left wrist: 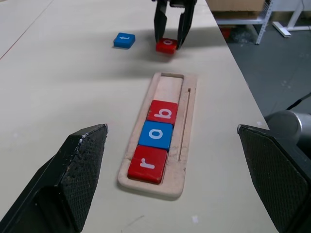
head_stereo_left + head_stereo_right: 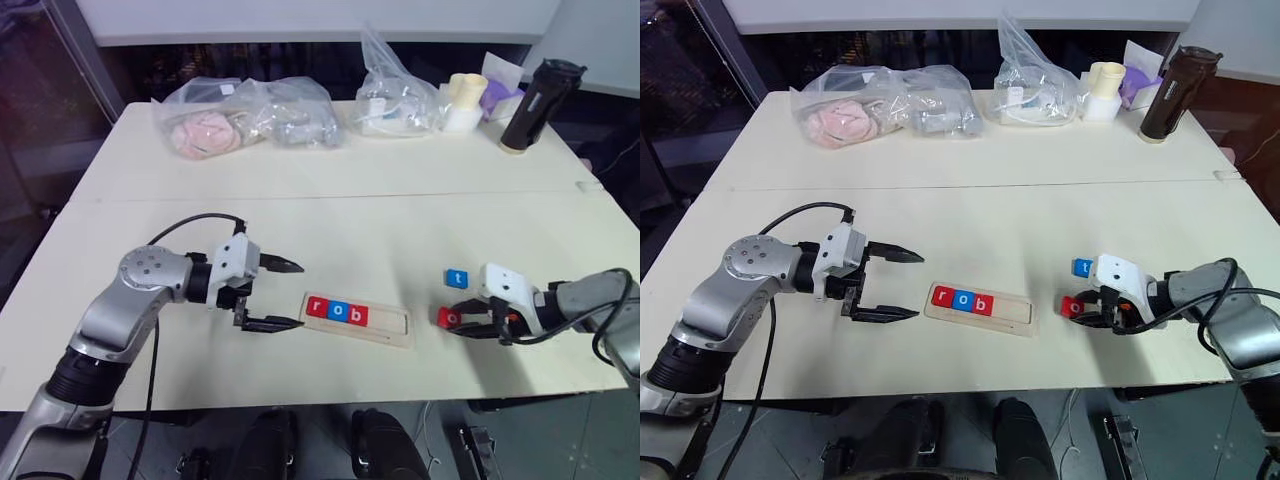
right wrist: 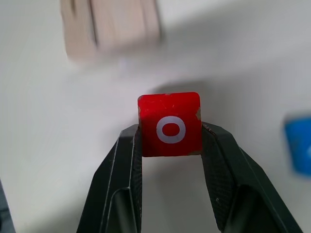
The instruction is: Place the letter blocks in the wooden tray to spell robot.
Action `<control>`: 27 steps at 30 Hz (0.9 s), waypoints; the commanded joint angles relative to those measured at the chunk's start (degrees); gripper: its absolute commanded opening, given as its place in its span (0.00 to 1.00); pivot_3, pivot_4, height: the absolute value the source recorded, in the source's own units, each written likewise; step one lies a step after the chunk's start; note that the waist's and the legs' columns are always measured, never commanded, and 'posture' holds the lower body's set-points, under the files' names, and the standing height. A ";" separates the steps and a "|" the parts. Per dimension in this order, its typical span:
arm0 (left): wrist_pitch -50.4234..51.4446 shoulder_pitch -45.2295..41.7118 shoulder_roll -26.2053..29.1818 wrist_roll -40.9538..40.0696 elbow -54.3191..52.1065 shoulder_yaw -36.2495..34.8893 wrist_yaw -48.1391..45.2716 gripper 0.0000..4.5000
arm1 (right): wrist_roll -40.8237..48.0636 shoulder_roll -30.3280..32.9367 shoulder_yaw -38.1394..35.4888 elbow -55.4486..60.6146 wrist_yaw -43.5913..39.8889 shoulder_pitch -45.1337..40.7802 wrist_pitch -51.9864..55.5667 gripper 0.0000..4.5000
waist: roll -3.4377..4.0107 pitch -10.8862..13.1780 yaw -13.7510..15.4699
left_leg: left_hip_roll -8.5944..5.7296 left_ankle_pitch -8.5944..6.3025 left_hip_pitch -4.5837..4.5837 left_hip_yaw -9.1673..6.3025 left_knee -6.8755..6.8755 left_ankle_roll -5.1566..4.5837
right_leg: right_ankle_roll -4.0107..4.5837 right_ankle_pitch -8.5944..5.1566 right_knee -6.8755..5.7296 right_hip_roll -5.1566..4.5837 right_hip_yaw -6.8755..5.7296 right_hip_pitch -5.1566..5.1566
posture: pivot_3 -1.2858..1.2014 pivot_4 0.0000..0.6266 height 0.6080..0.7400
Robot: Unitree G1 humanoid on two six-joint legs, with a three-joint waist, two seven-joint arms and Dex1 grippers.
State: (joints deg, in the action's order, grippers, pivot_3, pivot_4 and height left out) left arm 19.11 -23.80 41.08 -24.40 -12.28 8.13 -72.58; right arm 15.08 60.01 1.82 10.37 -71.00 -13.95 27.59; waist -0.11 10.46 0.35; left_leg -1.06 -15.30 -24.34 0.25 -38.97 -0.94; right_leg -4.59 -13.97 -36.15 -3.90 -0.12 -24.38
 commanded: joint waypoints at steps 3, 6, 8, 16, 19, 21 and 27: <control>0.04 -0.63 0.21 -0.79 -1.94 -1.03 0.24 1.00 | 0.94 -2.75 5.97 8.01 0.11 -6.96 5.15 0.25 | 0.01 -0.01 0.15 | 0.01 0.00 0.02 -0.01 0.00 0.00 | 0.00 0.00 -0.02 0.00 -0.03 0.00 | 0.52 0.24 1.00; 0.24 -0.25 0.08 -0.88 -2.45 -1.20 0.77 1.00 | -0.09 -5.75 9.78 8.40 1.64 -8.97 6.81 0.25 | 0.01 -0.01 0.39 | -0.01 0.00 -0.04 0.00 0.01 0.00 | 0.01 0.00 0.00 -0.03 -0.04 -0.03 | 0.52 0.24 1.00; 0.38 -0.02 0.05 -0.93 -2.73 -1.40 1.21 1.00 | -1.51 -6.55 11.52 7.94 2.23 -9.50 6.23 0.25 | 0.01 -0.01 0.40 | -0.10 0.00 -0.07 0.00 0.00 0.00 | 0.00 0.00 0.01 -0.13 -0.04 -0.06 | 0.52 0.24 1.00; 0.89 2.29 1.08 -1.30 -4.44 -2.60 2.43 1.00 | -1.68 -9.51 13.75 8.21 4.16 -9.86 7.90 0.25 | 0.02 -0.01 0.28 | -0.15 0.00 -0.08 0.02 0.02 0.00 | 0.00 0.01 -0.04 -0.20 -0.06 -0.08 | 0.52 0.24 1.00; 0.94 2.36 1.02 -1.36 -4.67 -2.49 2.74 1.00 | -1.58 -9.84 13.99 8.28 4.42 -9.88 8.41 0.25 | 0.01 -0.01 0.31 | -0.15 0.00 -0.07 0.02 0.00 0.00 | 0.00 0.01 -0.05 -0.20 -0.07 -0.07 | 0.52 0.24 1.00; 0.96 2.36 0.96 -1.41 -4.72 -2.41 2.91 1.00 | -1.77 -9.95 14.25 8.25 4.57 -9.71 8.31 0.25 | 0.02 -0.01 0.31 | -0.15 0.00 -0.07 0.02 -0.01 0.00 | 0.00 0.01 -0.04 -0.20 -0.07 -0.06 | 0.52 0.24 1.00; 0.84 2.18 0.77 -1.43 -4.57 -2.17 3.12 1.00 | -1.85 -9.53 14.27 8.10 4.78 -9.05 8.29 0.25 | 0.02 -0.01 0.29 | -0.15 0.00 -0.08 0.02 0.00 0.00 | 0.00 0.01 -0.04 -0.19 -0.08 -0.07 | 0.52 0.24 1.00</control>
State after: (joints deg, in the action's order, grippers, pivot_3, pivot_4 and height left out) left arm 19.87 -21.07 41.75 -24.53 -14.93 7.43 -69.71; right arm 13.16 50.25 16.80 17.55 -66.22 -22.93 36.05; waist -0.10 10.45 0.64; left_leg -1.21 -15.29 -24.42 0.27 -38.97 -0.94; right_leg -4.59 -13.96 -36.19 -4.10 -0.20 -24.45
